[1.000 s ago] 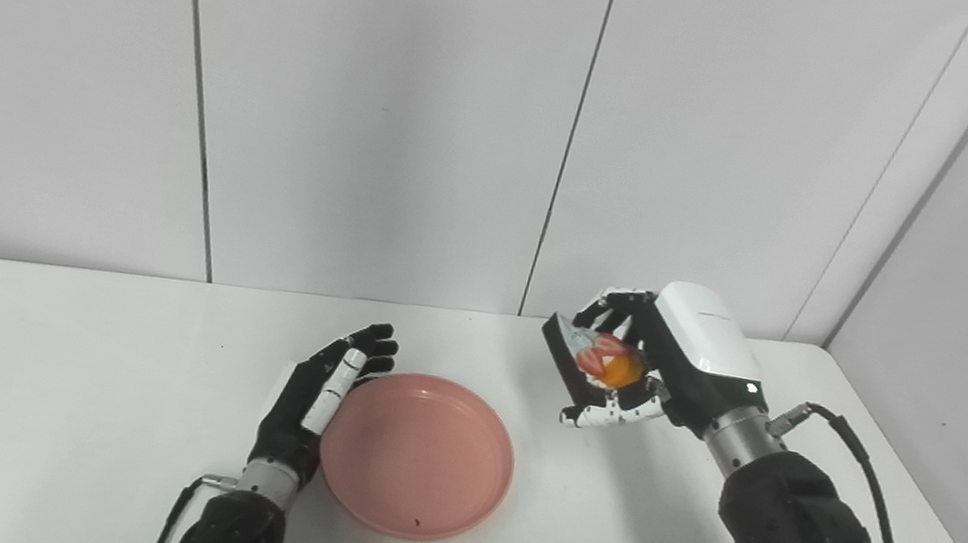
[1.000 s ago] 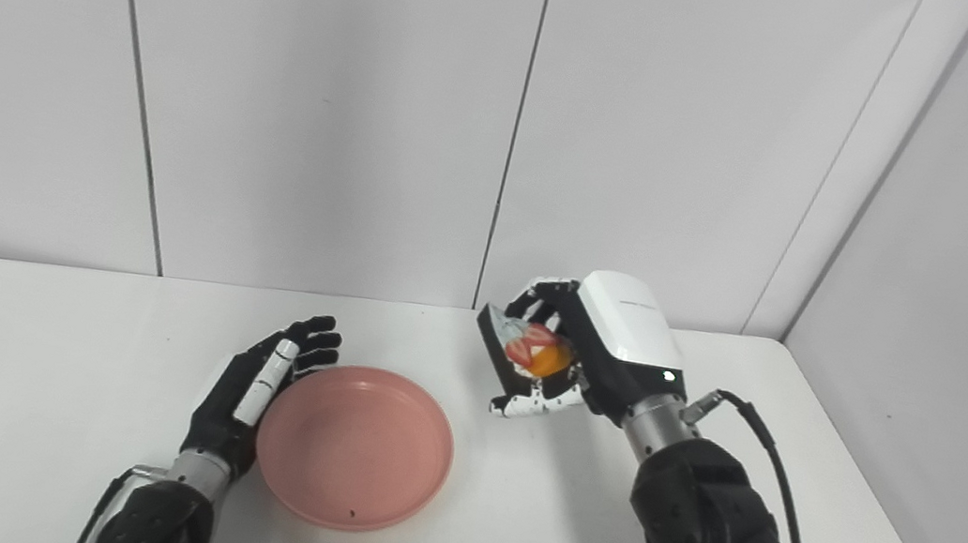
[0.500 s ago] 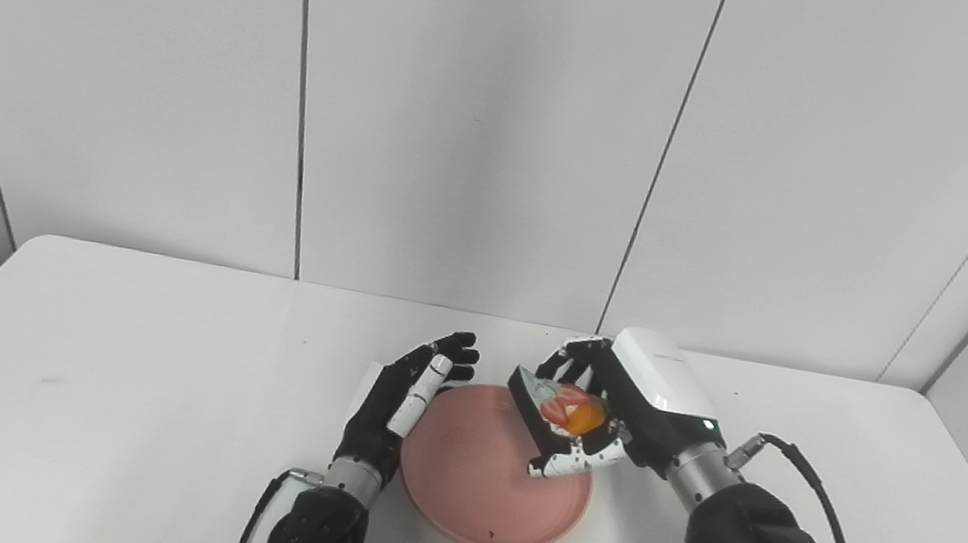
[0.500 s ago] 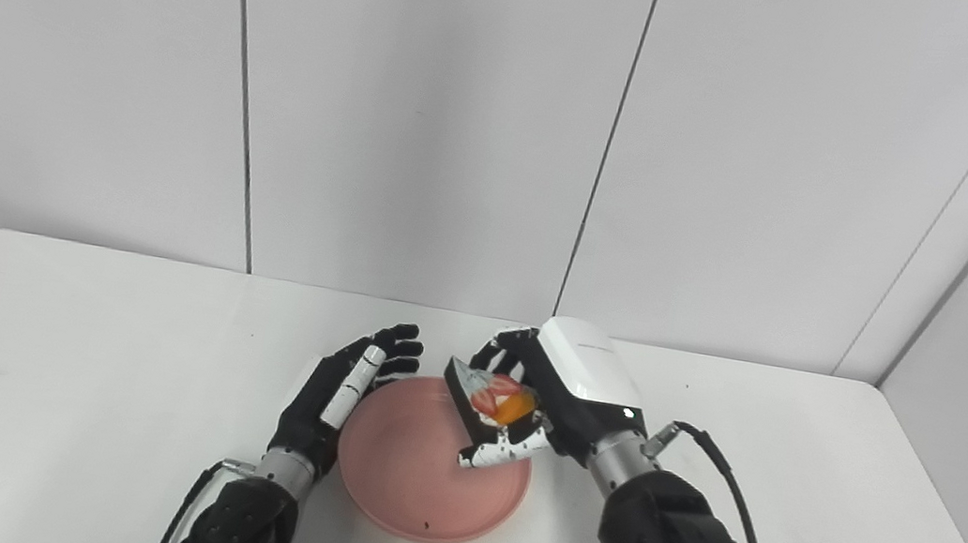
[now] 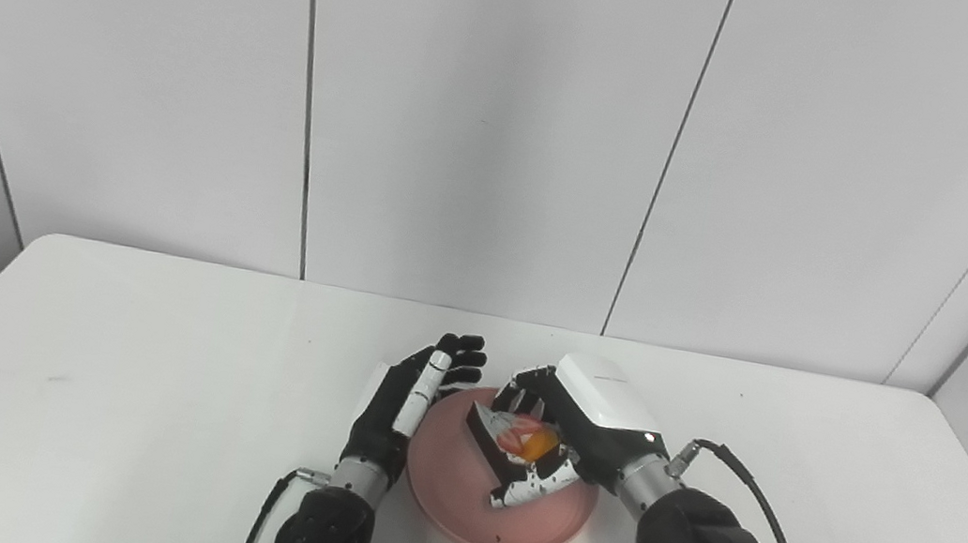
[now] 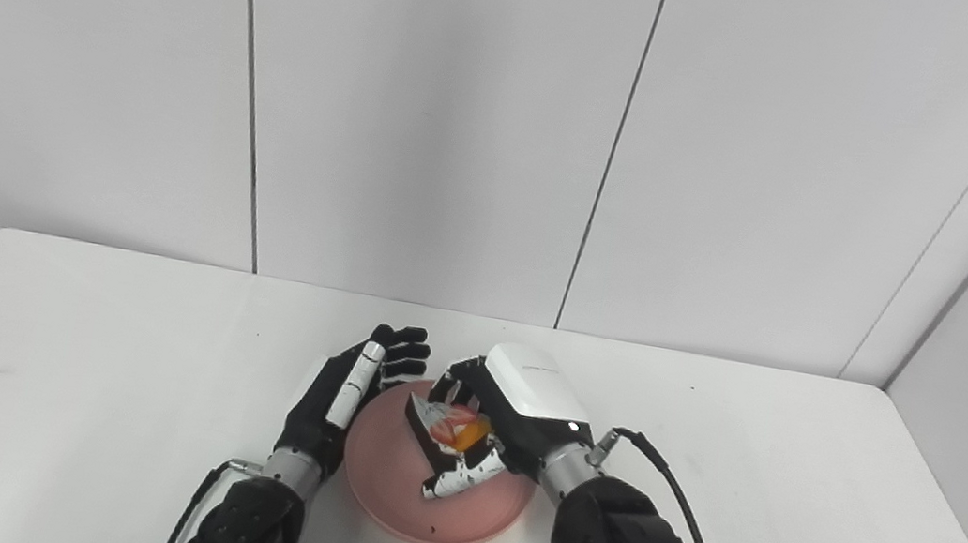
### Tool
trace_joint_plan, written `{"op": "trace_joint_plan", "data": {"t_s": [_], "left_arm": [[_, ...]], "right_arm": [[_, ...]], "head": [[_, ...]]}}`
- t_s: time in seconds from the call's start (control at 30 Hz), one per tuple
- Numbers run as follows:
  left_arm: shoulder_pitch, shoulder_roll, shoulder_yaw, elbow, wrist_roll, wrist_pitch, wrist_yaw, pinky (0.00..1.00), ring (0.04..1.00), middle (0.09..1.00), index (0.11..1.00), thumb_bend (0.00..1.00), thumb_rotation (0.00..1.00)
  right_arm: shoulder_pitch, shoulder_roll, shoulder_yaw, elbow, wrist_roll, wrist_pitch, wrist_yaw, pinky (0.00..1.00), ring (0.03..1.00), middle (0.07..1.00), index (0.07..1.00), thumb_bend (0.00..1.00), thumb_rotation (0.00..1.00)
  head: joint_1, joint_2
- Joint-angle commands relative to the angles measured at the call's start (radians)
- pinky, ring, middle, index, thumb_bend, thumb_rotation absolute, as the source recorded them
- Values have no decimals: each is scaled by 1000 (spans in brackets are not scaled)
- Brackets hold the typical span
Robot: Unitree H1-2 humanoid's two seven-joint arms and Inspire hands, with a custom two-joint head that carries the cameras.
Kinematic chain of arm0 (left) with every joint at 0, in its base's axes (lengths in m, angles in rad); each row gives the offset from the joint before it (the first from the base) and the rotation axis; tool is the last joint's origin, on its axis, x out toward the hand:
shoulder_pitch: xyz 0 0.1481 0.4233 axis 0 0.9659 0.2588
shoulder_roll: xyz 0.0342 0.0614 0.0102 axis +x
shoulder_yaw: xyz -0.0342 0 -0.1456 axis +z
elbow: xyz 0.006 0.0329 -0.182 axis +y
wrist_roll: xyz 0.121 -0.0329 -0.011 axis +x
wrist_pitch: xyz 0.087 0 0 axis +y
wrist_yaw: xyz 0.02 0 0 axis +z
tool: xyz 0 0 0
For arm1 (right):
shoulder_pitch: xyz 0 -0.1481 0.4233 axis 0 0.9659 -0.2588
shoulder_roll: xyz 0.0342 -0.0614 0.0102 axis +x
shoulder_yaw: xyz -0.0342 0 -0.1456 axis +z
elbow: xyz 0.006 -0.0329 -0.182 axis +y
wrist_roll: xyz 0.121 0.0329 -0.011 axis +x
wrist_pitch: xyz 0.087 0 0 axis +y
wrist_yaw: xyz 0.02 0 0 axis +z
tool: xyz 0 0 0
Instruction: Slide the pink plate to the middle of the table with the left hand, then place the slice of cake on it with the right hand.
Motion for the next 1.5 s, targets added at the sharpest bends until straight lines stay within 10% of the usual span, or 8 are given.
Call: {"op": "trace_joint_plan", "data": {"t_s": [0.0, 0.73, 0.87, 0.93, 1.07, 1.33, 1.47], "left_arm": [[44, -33, -15, 36, 8, 13, -13, 693, 758, 764, 710, 724, 977], [57, -22, -24, 0, 7, 23, -28, 700, 773, 753, 712, 701, 969], [56, -21, -24, 2, 7, 22, -28, 699, 776, 757, 712, 689, 969], [55, -20, -24, 7, 7, 16, -28, 689, 769, 750, 712, 693, 969], [57, -19, -23, 3, 4, 18, -31, 667, 755, 745, 711, 694, 964], [75, -16, -21, -38, 14, 49, -17, 691, 779, 785, 729, 696, 967], [94, -19, -13, -82, 7, 74, -6, 709, 782, 778, 749, 680, 957]], "right_arm": [[-44, 1, -5, 5, 0, -60, -49, 256, 335, 478, 488, 531, 0], [-39, -14, 38, 86, -50, -75, -103, 365, 463, 461, 520, 527, 9], [-34, -22, 34, 78, -37, -86, -101, 408, 515, 604, 496, 522, 150], [-29, -28, 30, 65, -35, -82, -92, 420, 535, 638, 637, 751, 286], [-15, -43, 19, 30, -24, -77, -74, 477, 627, 734, 719, 842, 447], [40, -43, -61, -61, 72, -91, -94, 489, 624, 727, 737, 833, 649], [84, -8, -162, -13, 175, -214, -242, 478, 593, 689, 714, 837, 680]], "head": [[-1, 2], [-26, 7], [-26, 8], [-27, 9], [-29, 10], [-30, 16], [-25, 20]]}}
